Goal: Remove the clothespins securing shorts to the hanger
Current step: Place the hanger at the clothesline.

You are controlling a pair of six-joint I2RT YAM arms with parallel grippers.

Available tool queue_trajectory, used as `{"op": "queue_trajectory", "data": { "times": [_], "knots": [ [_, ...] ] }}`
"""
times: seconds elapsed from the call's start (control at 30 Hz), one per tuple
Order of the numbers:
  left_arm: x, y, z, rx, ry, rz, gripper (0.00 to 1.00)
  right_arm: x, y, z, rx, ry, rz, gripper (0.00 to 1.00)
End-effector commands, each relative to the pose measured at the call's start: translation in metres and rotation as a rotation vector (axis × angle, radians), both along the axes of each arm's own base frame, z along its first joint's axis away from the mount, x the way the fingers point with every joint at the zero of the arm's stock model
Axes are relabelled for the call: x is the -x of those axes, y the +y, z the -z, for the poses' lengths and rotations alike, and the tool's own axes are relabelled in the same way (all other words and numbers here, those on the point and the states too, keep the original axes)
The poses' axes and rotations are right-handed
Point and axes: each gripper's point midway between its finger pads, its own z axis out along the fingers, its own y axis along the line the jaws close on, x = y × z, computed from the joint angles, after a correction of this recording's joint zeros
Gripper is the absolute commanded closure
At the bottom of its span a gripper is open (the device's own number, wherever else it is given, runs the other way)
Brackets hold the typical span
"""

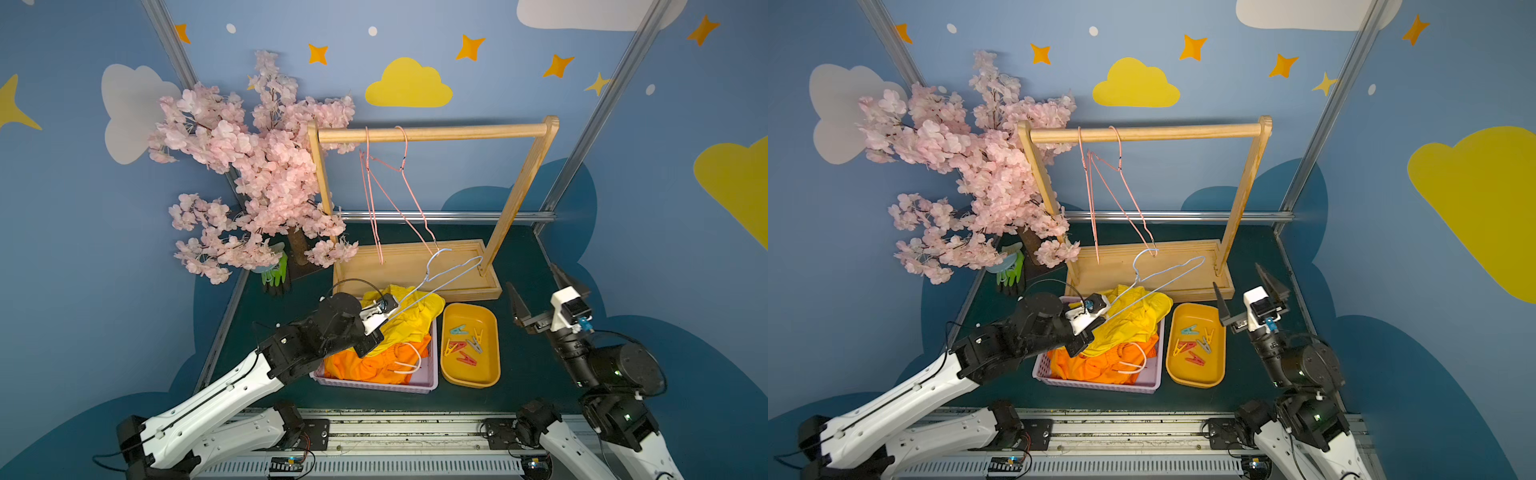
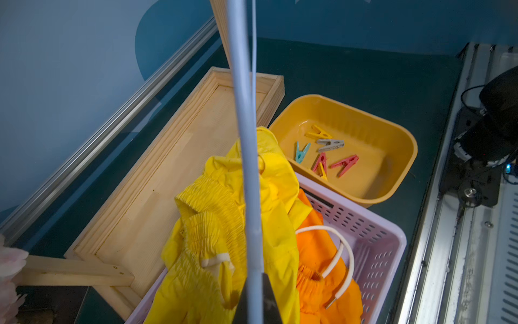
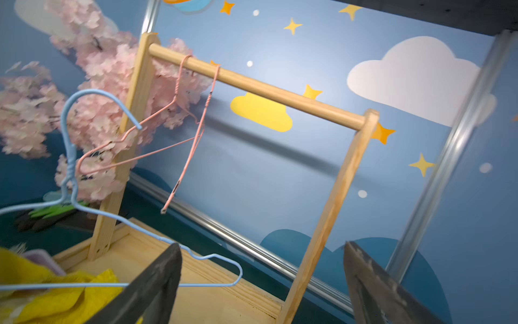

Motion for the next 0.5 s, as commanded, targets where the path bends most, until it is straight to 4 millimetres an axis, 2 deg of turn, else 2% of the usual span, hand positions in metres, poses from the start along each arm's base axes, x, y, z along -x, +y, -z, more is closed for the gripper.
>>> {"op": "queue_trajectory", "data": {
  "times": [0.0,0.1,0.13,0.17,0.33,0.37,0.47],
  "knots": [
    [-0.016,-0.022,-0.032,0.161,-0.021,-0.152,0.96,-0.012,-0.025,0.025,-0.137,0.119,0.113,0.1],
    [-0.021,-0.045,-0.04,0.153,-0.076,-0.24,0.96,-0.013,-0.031,0.028,-0.201,0.098,0.13,0.1],
    [-0.023,-0.049,-0.043,0.147,-0.114,-0.291,0.96,-0.011,-0.032,0.024,-0.209,0.084,0.133,0.1],
    [-0.027,-0.051,-0.049,0.15,-0.152,-0.363,0.96,-0.013,-0.032,0.029,-0.204,0.092,0.14,0.1],
    [-0.031,-0.07,-0.051,0.223,-0.019,-0.524,0.96,-0.02,-0.037,0.049,-0.19,0.172,0.187,0.1],
    [-0.034,-0.071,-0.052,0.226,-0.011,-0.571,0.96,-0.016,-0.04,0.04,-0.204,0.161,0.189,0.1],
    [-0.04,-0.073,-0.056,0.2,-0.019,-0.701,0.96,-0.01,-0.047,0.041,-0.22,0.176,0.202,0.11]
  ]
}}
